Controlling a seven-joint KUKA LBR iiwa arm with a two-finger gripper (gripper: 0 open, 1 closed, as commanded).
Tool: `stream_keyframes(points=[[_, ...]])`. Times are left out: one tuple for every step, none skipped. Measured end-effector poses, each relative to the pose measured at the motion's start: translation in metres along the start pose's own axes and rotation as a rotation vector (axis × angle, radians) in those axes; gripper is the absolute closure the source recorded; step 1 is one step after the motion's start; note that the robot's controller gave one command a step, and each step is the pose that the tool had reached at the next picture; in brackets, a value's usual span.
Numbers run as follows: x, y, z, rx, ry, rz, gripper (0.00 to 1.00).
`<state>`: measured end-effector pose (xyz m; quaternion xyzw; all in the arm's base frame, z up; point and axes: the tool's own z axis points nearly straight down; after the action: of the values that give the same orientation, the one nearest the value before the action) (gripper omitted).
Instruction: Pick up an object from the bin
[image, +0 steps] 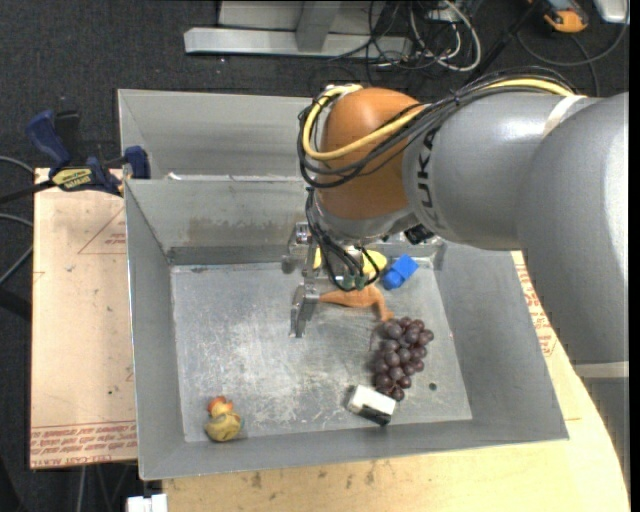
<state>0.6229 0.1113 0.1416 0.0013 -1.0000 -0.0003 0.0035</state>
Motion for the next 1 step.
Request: stream_keyframes(points=[[-0.0020,-0.0004,-0.0047,-0.001,-0.008,0.002,0.00]])
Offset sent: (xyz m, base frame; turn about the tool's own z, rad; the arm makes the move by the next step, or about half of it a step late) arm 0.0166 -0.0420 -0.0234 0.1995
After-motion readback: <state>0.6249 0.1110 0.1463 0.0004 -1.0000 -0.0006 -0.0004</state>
